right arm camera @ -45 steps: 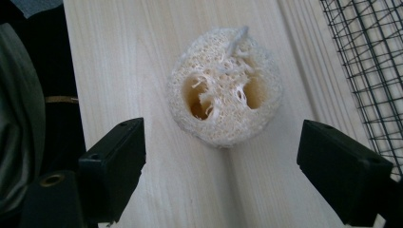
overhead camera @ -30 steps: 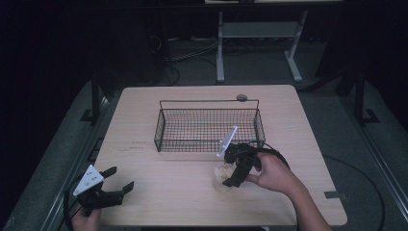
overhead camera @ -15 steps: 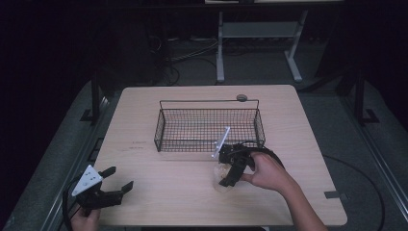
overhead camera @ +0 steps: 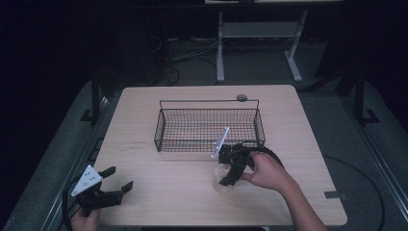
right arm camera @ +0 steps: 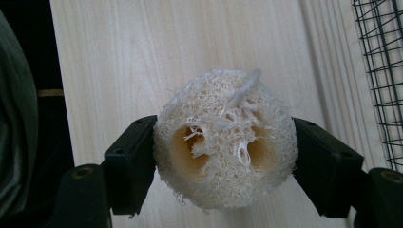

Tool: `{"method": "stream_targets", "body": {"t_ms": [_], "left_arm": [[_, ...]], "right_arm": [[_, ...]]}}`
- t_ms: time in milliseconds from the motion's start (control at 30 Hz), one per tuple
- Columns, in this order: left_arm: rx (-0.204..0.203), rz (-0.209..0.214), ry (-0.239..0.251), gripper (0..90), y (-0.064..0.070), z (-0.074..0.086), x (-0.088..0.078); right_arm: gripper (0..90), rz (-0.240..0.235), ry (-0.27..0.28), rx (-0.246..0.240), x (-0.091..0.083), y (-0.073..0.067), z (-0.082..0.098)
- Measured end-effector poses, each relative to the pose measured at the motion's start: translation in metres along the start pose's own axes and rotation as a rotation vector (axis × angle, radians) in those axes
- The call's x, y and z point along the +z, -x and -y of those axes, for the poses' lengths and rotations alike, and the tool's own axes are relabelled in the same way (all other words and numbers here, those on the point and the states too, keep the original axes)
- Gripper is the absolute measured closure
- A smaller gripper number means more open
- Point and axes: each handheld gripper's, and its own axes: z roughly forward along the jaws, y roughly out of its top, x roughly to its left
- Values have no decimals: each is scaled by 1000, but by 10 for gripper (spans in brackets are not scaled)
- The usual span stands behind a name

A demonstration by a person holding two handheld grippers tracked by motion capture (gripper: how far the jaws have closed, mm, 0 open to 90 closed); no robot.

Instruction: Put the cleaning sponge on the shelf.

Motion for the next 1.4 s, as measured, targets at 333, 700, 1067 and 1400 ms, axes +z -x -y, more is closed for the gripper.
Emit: {"method": "stream_targets", "body": {"t_ms": [333, 700, 1067, 1400], "left_arm": [[-2, -1, 5, 140, 0, 0, -1], [-5, -2, 3, 139, 1, 0, -1], [-5, -4, 4, 140, -1, 1, -1], [-5, -3, 4, 139, -1, 1, -1]], "right_arm": [[275, 10, 10, -21, -8, -1, -1], [276, 15, 40, -46, -26, 2, -13], [276, 6, 20, -51, -34, 14, -27], [277, 8, 31, -62, -52, 24, -40]]}}
